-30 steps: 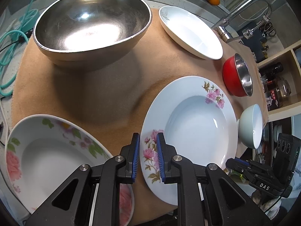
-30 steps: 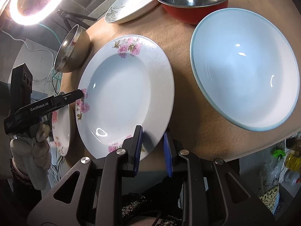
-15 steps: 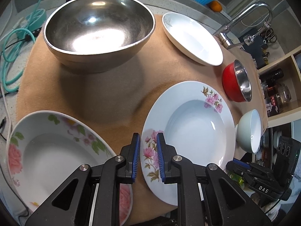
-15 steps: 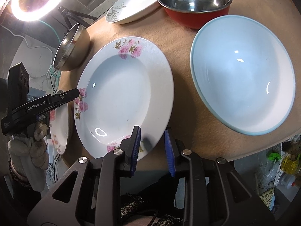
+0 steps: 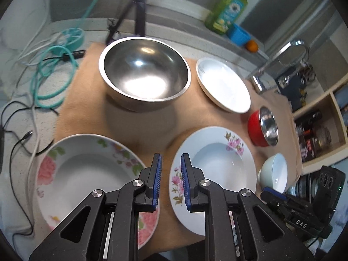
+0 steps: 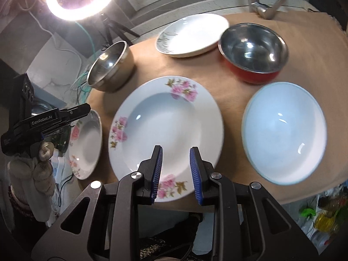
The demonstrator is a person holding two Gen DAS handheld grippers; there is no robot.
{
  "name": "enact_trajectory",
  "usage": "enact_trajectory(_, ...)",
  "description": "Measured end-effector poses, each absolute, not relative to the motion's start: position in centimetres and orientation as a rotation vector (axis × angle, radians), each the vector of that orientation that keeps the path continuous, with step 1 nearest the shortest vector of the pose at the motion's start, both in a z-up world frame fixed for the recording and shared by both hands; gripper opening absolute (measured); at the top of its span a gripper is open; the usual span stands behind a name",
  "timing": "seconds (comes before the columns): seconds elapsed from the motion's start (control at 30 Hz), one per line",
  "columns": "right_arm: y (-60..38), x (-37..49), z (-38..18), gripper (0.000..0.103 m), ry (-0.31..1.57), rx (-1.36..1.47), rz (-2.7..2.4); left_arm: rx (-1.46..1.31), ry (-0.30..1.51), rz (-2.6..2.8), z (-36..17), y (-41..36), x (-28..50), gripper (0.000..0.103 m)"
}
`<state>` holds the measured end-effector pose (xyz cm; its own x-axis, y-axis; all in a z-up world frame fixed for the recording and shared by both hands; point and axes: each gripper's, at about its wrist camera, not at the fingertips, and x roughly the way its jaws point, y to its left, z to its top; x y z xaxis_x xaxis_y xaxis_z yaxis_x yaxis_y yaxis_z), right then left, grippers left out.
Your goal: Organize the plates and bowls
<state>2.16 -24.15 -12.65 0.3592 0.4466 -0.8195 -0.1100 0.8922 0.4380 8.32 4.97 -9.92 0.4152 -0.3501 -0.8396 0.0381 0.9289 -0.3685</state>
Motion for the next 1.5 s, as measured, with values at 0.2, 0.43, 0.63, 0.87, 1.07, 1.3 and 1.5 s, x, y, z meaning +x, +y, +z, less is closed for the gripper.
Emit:
enact_trajectory(0.2,-20.8,3.5,-12.0,0.026,1.158,0.311,0.488,-0.408,1.050,-0.087,-9.3,9.6,5.9,0.017)
enact_trajectory(0.43,-15.5,5.1,-12.0,0.027,1.181,0.267,0.646,-0.585,1.030,0.097,-11.2,16.3,2.3,0.017)
enact_trajectory(0.63,-11.3,6.7,-12.8,0.027,1.220,0.230,0.729,-0.656,1.021,0.189,-12.4,19.6,-0.3,0.017)
enact_trajectory(0.87,-8.1,8.6,-14.3,0.027,1.268,0.220,0.760,-0.723,1.043,0.197,-13.9,20.6,-1.1,0.017)
enact_trajectory(1.07,-6.3,9.5,-15.6,0.027,1.299,0.202,0.769,-0.767,1.058,0.185,-14.8,21.0,-1.2,0.017)
enact_trajectory(1.3,-4.8,9.7,-16.7,0.027,1.322,0.167,0.779,-0.806,1.063,0.179,-15.4,21.3,-1.3,0.017)
enact_trajectory(1.5,-3.9,9.6,-17.1,0.027,1.326,0.138,0.793,-0.844,1.086,0.169,-16.6,21.6,-1.4,0.017)
